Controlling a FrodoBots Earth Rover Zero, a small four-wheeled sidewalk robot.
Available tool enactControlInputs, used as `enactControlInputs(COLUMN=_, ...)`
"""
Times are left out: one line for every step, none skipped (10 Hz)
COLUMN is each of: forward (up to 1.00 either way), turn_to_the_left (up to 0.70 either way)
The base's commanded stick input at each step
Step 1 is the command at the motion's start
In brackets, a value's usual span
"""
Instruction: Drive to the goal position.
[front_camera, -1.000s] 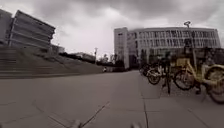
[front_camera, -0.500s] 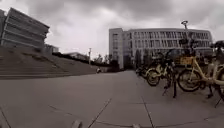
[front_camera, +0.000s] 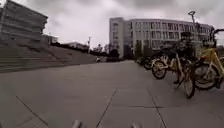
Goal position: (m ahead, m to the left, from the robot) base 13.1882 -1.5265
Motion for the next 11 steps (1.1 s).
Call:
enactControlInputs(forward=1.0, turn_to_the_left=0.0)
enactControlInputs(forward=1.0, turn_to_the_left=0.0)
enactControlInputs(forward=1.0, turn_to_the_left=0.0)
enactControlInputs(forward=1.0, turn_to_the_left=0.0)
enactControlInputs(forward=1.0, turn_to_the_left=0.0)
enactControlInputs(forward=1.0, turn_to_the_left=0.0)
enactControlInputs(forward=1.0, turn_to_the_left=0.0)
enactControlInputs(forward=1.0, turn_to_the_left=0.0)
enactControlInputs(forward=1.0, turn_to_the_left=-0.06)
enactControlInputs(forward=1.0, turn_to_the_left=-0.08)
enactControlInputs(forward=1.0, turn_to_the_left=0.0)
